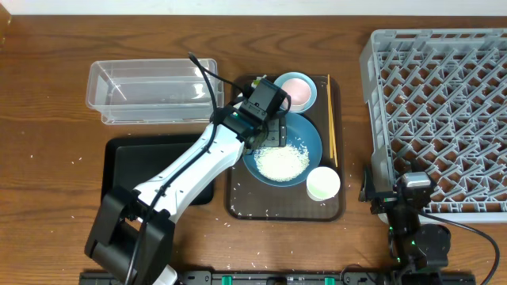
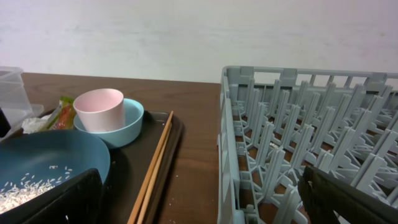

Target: Sort waste into correct bins and load items into the dishwasher rack

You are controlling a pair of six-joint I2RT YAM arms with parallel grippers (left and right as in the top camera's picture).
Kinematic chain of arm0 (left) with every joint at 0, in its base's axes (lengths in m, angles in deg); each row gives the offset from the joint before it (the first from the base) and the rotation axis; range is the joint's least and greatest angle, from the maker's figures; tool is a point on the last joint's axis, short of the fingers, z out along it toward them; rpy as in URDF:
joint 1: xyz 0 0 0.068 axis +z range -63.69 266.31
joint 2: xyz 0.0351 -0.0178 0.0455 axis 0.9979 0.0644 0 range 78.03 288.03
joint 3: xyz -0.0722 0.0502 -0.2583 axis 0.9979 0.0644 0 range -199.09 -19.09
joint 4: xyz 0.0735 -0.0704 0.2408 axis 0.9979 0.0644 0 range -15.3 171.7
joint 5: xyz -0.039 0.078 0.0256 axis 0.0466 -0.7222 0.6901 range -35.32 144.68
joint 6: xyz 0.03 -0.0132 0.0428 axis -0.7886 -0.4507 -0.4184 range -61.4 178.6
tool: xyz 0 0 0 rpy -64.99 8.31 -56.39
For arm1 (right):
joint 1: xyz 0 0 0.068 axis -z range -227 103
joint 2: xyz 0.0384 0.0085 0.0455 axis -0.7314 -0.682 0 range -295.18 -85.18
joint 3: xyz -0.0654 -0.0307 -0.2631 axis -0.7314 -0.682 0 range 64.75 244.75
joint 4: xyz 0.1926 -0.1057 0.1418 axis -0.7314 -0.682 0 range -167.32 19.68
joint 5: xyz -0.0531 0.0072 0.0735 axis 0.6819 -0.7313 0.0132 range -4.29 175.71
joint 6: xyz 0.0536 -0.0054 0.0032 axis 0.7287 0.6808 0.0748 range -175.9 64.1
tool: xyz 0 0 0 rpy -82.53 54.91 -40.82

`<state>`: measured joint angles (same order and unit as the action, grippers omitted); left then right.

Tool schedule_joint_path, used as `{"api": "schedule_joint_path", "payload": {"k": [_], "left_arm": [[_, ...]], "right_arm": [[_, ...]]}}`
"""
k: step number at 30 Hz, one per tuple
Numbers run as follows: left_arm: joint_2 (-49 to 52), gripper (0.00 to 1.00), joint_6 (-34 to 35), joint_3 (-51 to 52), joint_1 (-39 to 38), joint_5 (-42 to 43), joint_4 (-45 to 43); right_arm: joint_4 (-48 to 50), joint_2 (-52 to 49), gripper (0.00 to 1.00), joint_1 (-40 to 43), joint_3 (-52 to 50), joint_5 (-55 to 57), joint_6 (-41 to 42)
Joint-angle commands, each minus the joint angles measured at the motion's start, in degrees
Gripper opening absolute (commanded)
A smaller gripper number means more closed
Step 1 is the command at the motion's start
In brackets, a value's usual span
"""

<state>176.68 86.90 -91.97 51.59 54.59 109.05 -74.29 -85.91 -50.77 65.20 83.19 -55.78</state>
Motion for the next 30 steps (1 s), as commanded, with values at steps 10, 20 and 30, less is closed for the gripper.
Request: {"api": "schedule_joint_path", "payload": {"k": [10, 20, 30], "left_arm": [[-0.17, 0.84, -1.42, 0.22, -0.13, 9.94, -9.31], [0.76, 0.84, -1.62, 0.24, -5.77, 8.28, -15.28], [3.32, 0.84, -1.62, 0.24, -11.02, 2.51, -14.97]], "right_arm": [[-0.15, -0.02, 0.99, -0.76, -0.13, 0.57, -0.85], [-0.15, -0.02, 0.99, -0.76, -0.13, 0.57, -0.85], [-0.15, -0.02, 0.99, -0.76, -0.13, 0.55, -0.85]]}}
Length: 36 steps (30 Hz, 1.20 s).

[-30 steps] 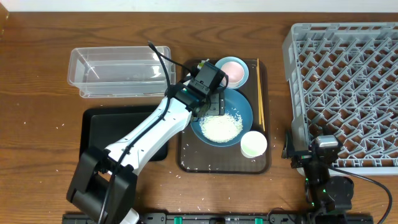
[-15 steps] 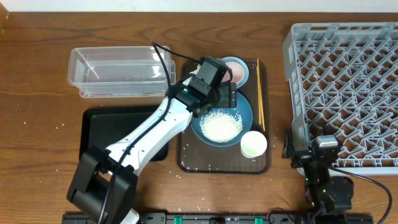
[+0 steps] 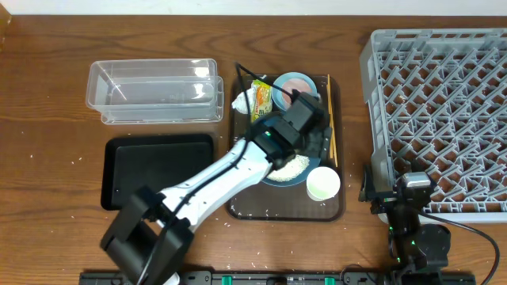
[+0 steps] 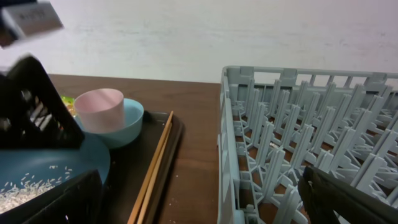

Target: Sort waste into correct bins and load items into the dishwasher rack

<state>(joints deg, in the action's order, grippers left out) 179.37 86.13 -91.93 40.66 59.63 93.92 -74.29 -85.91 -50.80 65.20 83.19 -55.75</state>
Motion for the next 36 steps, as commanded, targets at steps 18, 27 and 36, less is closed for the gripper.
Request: {"api": "schedule_joint_path", "payload": {"k": [18, 27, 36], "left_arm": [[-12.76, 0.84, -0.81, 0.13, 13.38, -33.05, 15.89], [-13.75, 0.84, 0.68, 0.13, 29.14, -32.44, 24.55], [-15.26, 0.84, 2.58, 0.13, 43.25, -32.48, 26.62]], "right_arm": [[-0.15, -0.02, 0.99, -0.74, -0.13, 0.55, -0.87], [-0.15, -0.02, 0.99, -0.74, -0.13, 0.55, -0.87], [0.68, -0.02, 0.99, -0.74, -0.13, 0.52, -0.55]]}}
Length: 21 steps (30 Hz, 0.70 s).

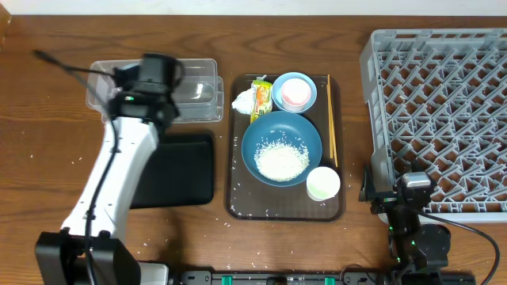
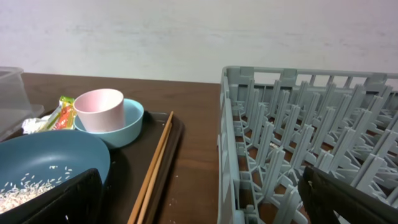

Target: Sort waste into correct bins and load items into the dishwasher rack

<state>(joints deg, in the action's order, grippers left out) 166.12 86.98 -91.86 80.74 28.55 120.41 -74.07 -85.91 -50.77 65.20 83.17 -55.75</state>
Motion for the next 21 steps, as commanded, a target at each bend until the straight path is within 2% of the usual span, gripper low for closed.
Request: {"api": "schedule_joint_path", "payload": {"k": [1, 5, 6, 11, 15, 21], "left_arm": [[-2.54, 0.85, 1.73, 0.04, 4.26, -1.6, 0.07], [-5.16, 0.86, 1.75, 0.04, 8.35, -1.6, 0.07], [-5.79, 0.91, 1.79, 0.04, 9.42, -1.57, 0.07], [-7.08, 0.99, 1.95, 0.07, 12.68, -1.55, 0.2], [-6.75, 0.98, 1.97, 0.07, 12.98, -1.29, 0.13], [-6.75, 0.98, 1.95, 0.07, 12.98, -1.33, 0.13]], "right_arm": [[0.94, -0.02, 0.99, -0.76, -0.13, 0.17, 1.09], [4.07, -0.02, 0.99, -0.76, -0.13, -10.71, 16.04], [3.63, -0.02, 0.99, -0.76, -0.13, -13.81, 18.97], [7.34, -0.02, 0.99, -0.74, -0.13, -14.8, 19.8], [15.19, -0.02, 0.99, -0.76, -0.13, -14.62, 22.6], [29.18, -0.02, 0.99, -0.76, 1.18, -13.4, 22.53]]}}
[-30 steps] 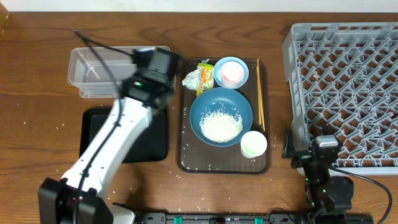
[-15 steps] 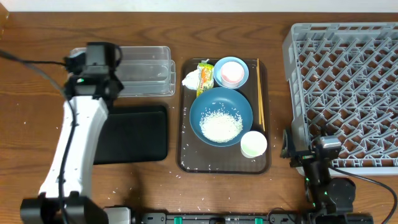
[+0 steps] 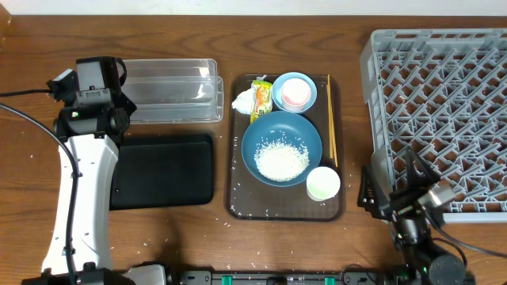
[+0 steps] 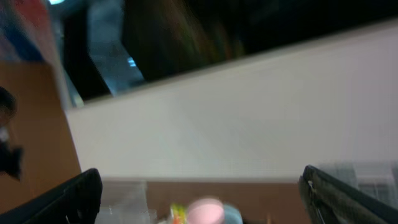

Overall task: Sort waste into correct bins and load items into the dishwasher rack
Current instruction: 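Reach the right gripper to the white paper cup and grasp it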

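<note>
A brown tray (image 3: 236,198) holds a large blue bowl of rice (image 3: 281,150), a pink cup (image 3: 295,91) inside a small blue bowl (image 3: 309,101), a pale green cup (image 3: 323,184), chopsticks (image 3: 331,119), a snack wrapper (image 3: 261,96) and crumpled white paper (image 3: 242,101). The grey dishwasher rack (image 3: 440,111) stands at the right. My left gripper (image 3: 93,85) hangs over the left end of the clear bin (image 3: 170,91); its fingers are hidden. My right gripper (image 3: 394,195) (image 4: 199,205) is open and empty beside the rack's front left corner, tipped upward, with its view blurred.
A black bin (image 3: 162,170) lies in front of the clear bin, left of the tray. Loose rice grains are scattered on the wooden table (image 3: 47,32). The right wrist view shows mostly a pale wall.
My left arm has moved left, from over the clear bin's left half to its left end. My right gripper has tilted upward; its view now shows the wall instead of the tray and rack.
My left gripper first stood over the tray's back left, by the wrapper, then over the blue bowl near the pink cup. Later it was above the clear bin, and now at that bin's left end. The tray's items lie unchanged. My right gripper stayed still until now.
</note>
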You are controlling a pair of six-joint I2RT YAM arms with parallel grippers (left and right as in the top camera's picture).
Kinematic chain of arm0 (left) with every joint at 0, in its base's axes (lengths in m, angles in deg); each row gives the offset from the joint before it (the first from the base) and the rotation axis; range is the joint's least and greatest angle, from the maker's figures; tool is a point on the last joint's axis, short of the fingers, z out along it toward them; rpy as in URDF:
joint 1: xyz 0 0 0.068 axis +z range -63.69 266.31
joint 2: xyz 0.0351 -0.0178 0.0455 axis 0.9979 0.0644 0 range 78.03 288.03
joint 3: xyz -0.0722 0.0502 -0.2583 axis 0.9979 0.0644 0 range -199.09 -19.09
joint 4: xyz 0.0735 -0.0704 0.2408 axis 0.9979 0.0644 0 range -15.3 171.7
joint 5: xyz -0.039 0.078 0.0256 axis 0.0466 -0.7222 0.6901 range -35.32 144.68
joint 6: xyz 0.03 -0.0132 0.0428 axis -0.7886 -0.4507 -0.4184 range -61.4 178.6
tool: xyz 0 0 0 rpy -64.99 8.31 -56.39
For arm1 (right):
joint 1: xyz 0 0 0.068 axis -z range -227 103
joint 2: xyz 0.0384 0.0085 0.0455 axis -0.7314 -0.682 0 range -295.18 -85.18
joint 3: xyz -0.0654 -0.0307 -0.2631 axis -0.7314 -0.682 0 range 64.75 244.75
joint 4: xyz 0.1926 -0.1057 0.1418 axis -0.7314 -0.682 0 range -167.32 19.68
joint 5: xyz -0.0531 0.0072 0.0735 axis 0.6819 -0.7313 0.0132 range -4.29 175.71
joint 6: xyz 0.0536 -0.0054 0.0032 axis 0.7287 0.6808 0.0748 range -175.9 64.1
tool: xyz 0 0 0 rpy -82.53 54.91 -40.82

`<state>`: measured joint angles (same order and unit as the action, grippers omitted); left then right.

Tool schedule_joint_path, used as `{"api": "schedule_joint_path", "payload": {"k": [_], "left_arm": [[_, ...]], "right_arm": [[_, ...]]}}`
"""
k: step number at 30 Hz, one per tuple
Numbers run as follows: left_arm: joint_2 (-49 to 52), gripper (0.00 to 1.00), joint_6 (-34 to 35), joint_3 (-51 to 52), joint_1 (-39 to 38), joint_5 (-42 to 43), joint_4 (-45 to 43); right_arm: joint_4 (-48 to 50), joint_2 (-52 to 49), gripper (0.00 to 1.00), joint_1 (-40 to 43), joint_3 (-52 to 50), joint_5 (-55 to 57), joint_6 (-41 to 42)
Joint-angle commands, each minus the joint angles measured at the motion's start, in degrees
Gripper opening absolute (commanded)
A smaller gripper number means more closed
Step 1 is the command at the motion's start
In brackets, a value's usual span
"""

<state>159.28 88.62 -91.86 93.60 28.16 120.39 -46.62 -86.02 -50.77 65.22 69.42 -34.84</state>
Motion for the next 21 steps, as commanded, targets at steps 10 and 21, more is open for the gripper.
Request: {"api": "schedule_joint_path", "payload": {"k": [10, 21], "left_arm": [[0.09, 0.98, 0.31, 0.07, 0.13, -0.94, 0.15], [0.09, 0.98, 0.31, 0.07, 0.15, -0.94, 0.15]], "right_arm": [[-13.57, -9.88, 0.99, -0.76, 21.05, -4.11, -10.16], [-62.95, -46.53, 0.99, -0.92, 61.48, -8.7, -18.49]]}}
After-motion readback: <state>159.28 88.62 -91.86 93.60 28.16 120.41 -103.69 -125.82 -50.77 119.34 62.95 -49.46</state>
